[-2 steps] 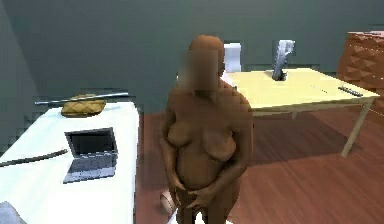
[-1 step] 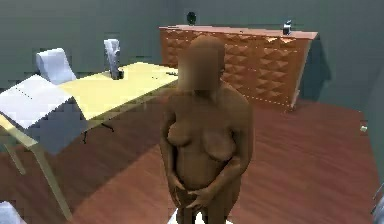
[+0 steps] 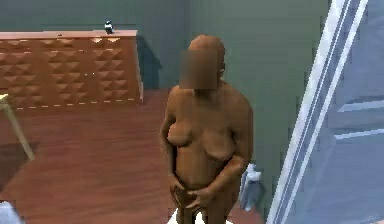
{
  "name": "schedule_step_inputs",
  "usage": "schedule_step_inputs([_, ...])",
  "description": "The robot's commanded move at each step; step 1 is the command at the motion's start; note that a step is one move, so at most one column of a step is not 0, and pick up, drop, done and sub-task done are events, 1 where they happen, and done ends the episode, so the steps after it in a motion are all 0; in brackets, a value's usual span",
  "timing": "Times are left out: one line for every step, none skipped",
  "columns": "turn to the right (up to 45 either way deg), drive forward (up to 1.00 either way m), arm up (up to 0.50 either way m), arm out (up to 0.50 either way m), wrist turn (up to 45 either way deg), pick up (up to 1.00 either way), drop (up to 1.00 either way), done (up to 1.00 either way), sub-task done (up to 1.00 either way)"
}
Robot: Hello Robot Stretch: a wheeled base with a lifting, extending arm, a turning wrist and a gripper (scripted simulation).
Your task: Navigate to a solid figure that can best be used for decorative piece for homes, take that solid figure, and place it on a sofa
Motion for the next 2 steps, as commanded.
schedule_step_inputs([45.0, 0.0, 0.0, 0.0, 0.0, 0.0, 0.0, 0.0, 0.0])
schedule_step_inputs([36.0, 0.0, 0.0, 0.0, 0.0, 0.0, 0.0, 0.0, 0.0])
